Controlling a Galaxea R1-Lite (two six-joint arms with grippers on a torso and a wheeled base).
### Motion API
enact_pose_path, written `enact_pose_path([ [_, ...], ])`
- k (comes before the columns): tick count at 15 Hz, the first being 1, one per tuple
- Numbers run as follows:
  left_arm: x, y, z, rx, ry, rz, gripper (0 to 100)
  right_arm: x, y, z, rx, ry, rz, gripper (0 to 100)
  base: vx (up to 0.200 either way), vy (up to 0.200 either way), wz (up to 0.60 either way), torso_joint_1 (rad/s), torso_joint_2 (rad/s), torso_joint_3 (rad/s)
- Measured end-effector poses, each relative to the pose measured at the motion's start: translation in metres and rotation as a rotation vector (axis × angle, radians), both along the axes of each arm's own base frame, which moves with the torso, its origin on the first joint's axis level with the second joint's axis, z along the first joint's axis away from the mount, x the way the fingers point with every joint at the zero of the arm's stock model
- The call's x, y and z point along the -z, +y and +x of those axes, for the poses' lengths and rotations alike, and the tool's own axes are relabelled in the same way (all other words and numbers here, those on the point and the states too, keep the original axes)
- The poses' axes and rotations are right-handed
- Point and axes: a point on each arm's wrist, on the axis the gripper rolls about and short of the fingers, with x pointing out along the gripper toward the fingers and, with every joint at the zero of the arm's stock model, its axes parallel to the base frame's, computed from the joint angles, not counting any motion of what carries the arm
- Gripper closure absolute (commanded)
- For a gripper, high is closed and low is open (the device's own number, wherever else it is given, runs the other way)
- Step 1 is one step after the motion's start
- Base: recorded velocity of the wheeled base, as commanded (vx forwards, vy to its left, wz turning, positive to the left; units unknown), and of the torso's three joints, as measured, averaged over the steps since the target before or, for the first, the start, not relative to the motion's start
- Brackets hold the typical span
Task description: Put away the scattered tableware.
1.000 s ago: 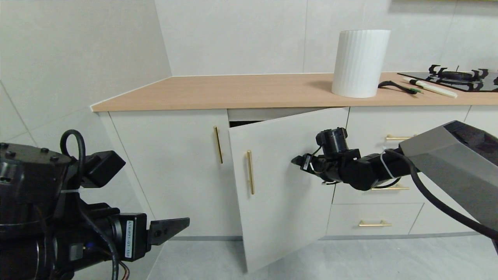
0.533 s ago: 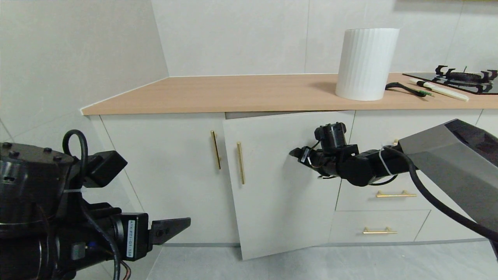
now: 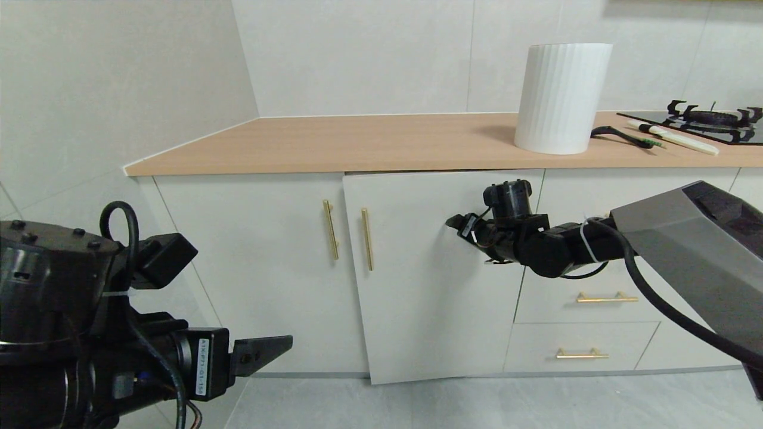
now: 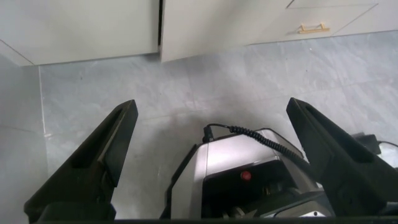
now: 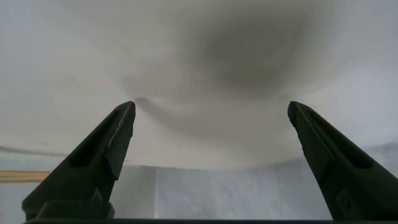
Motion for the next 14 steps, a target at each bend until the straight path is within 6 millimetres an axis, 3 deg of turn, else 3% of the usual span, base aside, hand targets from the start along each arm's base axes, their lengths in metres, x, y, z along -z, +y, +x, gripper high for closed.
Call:
enact_pose_path([
  [9,0.002,-0.001,0.001,0.0,0.007,0.004,0,0.006,-0.005,0.016,0.086,-0.025,-0.018,0,0.0,0.0,0.0,0.0,0.0,0.0],
  [14,0.002,-0.001,0.001,0.0,0.008,0.004,0,0.008,-0.005,0.015,0.089,-0.017,-0.025,0,0.0,0.0,0.0,0.0,0.0,0.0],
])
